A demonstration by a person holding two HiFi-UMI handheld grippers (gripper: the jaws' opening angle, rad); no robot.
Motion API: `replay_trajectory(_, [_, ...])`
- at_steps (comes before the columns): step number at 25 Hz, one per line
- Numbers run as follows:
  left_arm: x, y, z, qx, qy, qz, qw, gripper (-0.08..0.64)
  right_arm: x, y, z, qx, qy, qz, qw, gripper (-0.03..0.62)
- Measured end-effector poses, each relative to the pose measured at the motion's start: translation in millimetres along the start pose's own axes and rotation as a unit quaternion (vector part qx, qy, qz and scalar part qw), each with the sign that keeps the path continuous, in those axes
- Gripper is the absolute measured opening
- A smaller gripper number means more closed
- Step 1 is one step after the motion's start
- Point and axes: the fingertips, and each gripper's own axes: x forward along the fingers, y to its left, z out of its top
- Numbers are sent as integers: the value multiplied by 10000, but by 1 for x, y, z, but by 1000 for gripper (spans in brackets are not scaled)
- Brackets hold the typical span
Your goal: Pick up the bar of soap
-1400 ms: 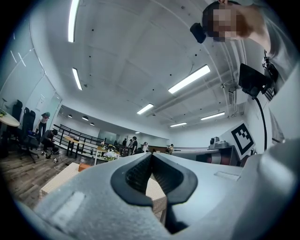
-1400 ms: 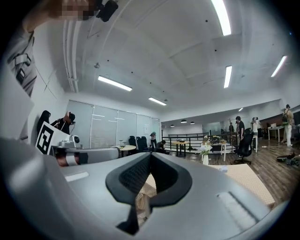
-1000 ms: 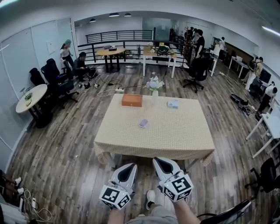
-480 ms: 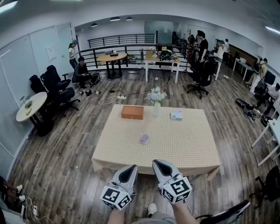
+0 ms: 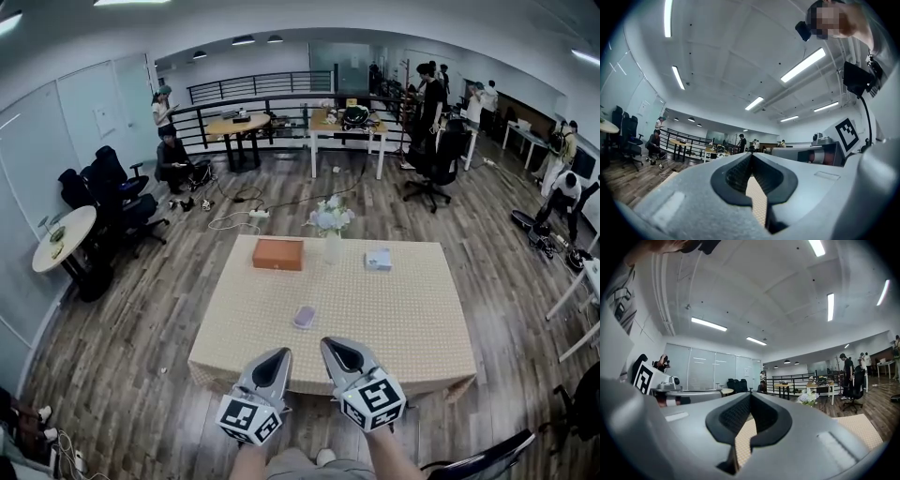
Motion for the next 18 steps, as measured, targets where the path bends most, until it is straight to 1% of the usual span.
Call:
replay_trajectory(3, [19, 13, -5, 173, 124, 5, 9998, -12, 18, -12, 3, -116, -28, 28, 9999, 0])
replay_trajectory(7, [45, 36, -2, 174, 74, -33, 9998, -12, 43, -30, 5, -112, -23, 45, 9999, 0])
replay_trajectory(10, [62, 48, -6, 116, 145, -237, 9995, -12, 58, -41, 0, -95, 28, 53, 9999, 0])
replay_trajectory(15, [76, 67, -10, 77, 290, -591, 9978, -11, 75, -47, -8, -211, 203, 284, 9992, 2])
replay_trajectory(18, [80, 98, -17, -73, 297, -677, 9972, -11, 98, -61, -20, -16, 270, 101, 9996, 2])
